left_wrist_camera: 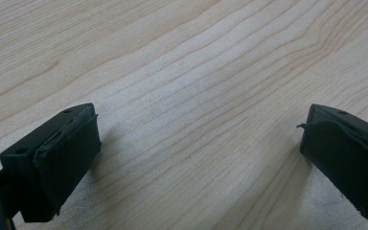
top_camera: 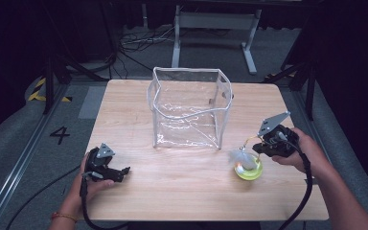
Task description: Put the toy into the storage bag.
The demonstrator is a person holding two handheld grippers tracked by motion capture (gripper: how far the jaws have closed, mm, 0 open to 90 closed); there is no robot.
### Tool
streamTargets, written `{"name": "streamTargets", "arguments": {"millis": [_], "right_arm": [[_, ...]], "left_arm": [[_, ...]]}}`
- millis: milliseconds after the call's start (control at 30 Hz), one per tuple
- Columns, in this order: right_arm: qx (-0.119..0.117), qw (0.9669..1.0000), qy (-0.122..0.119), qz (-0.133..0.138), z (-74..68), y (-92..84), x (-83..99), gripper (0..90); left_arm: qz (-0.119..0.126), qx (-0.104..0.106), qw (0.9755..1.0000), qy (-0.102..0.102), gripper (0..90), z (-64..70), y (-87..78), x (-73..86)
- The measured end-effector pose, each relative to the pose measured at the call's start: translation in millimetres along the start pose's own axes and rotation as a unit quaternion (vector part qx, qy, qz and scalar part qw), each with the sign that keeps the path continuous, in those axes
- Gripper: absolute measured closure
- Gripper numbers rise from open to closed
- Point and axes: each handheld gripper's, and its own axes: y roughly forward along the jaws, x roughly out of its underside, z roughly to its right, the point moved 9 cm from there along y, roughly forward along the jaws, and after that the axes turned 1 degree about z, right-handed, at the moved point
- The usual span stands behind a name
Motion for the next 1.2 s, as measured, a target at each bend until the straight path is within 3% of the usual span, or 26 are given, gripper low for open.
{"name": "streamTargets", "arguments": {"millis": [267,733,1200], "right_arm": [[0.022,0.9998,-0.003,0.004,8.2,-10.6,-9.6,88.2],[0.035,0.9994,-0.001,0.006,21.7,-24.9,-20.8,88.2],[0.065,0.9977,0.019,0.002,57.1,-56.2,-32.9,88.2]], "left_arm": [[0.0,0.001,1.0,0.0,0.5,0.1,0.1,0.0],[0.0,-0.001,1.0,0.0,0.5,0.0,-0.1,0.1],[0.001,-0.004,1.0,0.0,0.5,-0.5,-0.2,0.0]]}}
